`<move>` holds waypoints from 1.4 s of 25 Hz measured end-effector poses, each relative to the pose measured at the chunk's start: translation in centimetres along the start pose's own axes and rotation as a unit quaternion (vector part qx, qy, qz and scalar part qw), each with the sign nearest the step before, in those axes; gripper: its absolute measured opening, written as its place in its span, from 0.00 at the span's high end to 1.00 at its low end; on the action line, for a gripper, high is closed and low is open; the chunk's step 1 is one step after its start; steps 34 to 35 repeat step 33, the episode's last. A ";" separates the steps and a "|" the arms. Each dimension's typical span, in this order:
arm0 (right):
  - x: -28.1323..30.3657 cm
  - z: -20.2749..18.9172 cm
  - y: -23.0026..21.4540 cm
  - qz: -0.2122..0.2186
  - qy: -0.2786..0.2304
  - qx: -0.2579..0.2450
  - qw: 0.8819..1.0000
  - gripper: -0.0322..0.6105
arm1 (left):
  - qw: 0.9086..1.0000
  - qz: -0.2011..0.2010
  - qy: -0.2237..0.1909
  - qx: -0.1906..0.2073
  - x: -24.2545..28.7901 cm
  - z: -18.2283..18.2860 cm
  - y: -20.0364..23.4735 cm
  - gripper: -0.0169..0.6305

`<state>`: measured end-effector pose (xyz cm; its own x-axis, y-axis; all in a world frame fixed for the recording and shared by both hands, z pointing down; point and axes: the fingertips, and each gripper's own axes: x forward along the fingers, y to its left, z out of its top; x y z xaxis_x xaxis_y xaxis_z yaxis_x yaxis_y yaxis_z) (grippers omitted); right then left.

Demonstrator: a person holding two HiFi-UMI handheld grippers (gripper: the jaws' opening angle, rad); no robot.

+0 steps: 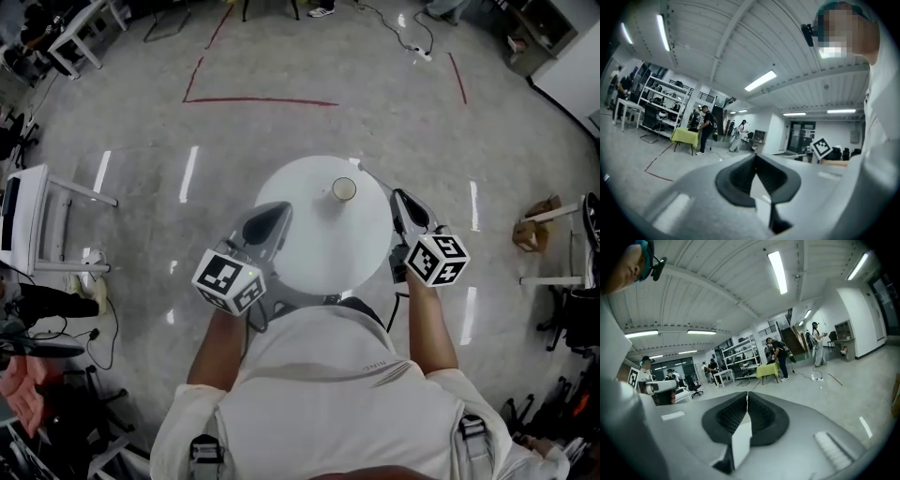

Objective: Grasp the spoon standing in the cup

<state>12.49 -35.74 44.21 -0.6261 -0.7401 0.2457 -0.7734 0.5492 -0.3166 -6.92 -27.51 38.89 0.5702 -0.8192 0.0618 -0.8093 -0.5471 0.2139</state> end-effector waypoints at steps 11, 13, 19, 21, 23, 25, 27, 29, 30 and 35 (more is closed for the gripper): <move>-5.0 4.0 3.6 -0.026 -0.097 -0.090 0.991 0.94 | 0.997 -0.048 -0.033 0.042 1.3 3.6 0.2 0.97; -5.2 3.7 3.4 -0.030 -0.096 -0.089 0.991 0.94 | 0.997 -0.054 -0.034 0.043 1.5 3.6 0.0 0.97; -5.2 3.7 3.6 -0.030 -0.094 -0.098 0.990 0.94 | 0.996 -0.066 -0.034 0.039 1.7 3.5 -0.4 0.97; -5.1 3.5 3.7 -0.028 -0.090 -0.102 0.990 0.94 | 0.996 -0.069 -0.033 0.040 1.8 3.3 -0.5 0.97; -5.0 3.4 3.6 -0.028 -0.086 -0.104 0.990 0.94 | 0.996 -0.071 -0.030 0.041 2.0 3.1 -0.7 0.97; -5.0 3.5 3.3 -0.027 -0.085 -0.104 0.991 0.94 | 0.996 -0.072 -0.026 0.041 2.3 2.9 -0.8 0.97; -5.2 3.8 3.0 -0.025 -0.085 -0.106 0.990 0.94 | 0.996 -0.070 -0.024 0.040 2.6 2.7 -1.0 0.97; -5.4 3.9 2.6 -0.024 -0.084 -0.107 0.990 0.94 | 0.997 -0.070 -0.023 0.039 2.9 2.7 -1.3 0.97; -5.5 4.0 2.4 -0.023 -0.084 -0.106 0.991 0.94 | 0.997 -0.070 -0.024 0.039 3.0 2.7 -1.5 0.97; -5.6 4.1 1.9 -0.021 -0.084 -0.100 0.991 0.94 | 0.996 -0.073 -0.025 0.040 3.4 2.9 -2.0 0.97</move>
